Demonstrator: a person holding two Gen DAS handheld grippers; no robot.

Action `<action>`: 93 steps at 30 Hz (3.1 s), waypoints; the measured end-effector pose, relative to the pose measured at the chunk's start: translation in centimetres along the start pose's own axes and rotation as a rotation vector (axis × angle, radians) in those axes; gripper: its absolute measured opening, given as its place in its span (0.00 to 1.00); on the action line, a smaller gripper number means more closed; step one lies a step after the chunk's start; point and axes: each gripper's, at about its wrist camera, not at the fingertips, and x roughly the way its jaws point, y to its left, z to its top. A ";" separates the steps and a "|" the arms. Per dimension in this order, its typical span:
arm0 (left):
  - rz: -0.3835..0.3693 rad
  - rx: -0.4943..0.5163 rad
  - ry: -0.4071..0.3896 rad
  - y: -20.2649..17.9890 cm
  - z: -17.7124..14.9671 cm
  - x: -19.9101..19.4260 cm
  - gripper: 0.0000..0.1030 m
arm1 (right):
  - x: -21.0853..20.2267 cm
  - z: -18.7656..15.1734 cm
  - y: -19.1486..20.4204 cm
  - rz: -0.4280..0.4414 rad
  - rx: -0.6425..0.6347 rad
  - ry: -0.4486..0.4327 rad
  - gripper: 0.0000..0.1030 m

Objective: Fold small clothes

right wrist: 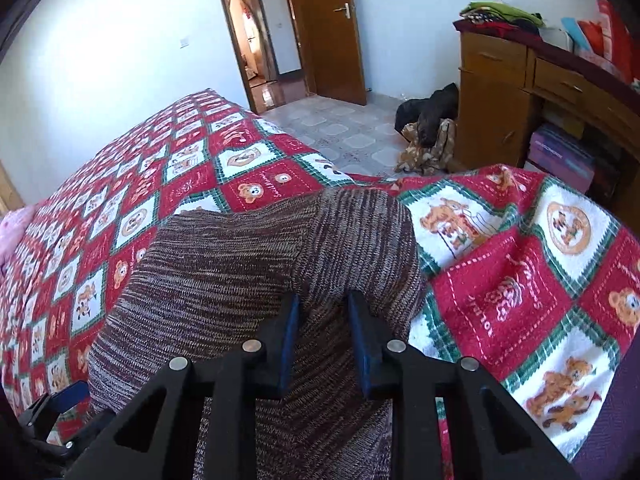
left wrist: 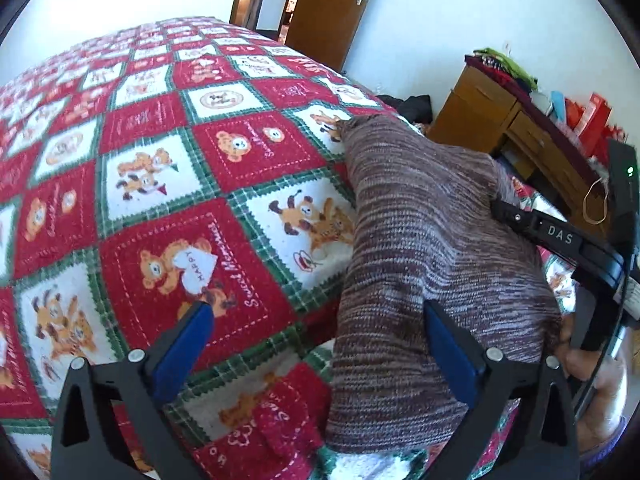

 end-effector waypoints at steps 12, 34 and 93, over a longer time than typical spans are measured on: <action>0.109 0.194 -0.150 -2.2 -1.7 -5.4 1.00 | -13.4 -6.7 3.3 -0.109 0.051 -0.196 0.68; 0.219 0.225 -0.402 -3.9 -4.9 -16.1 1.00 | -25.1 -12.9 7.4 -0.106 0.069 -0.479 0.82; 0.226 0.290 -0.480 -6.0 -6.3 -19.1 1.00 | -28.4 -13.0 5.9 -0.139 0.165 -0.565 0.86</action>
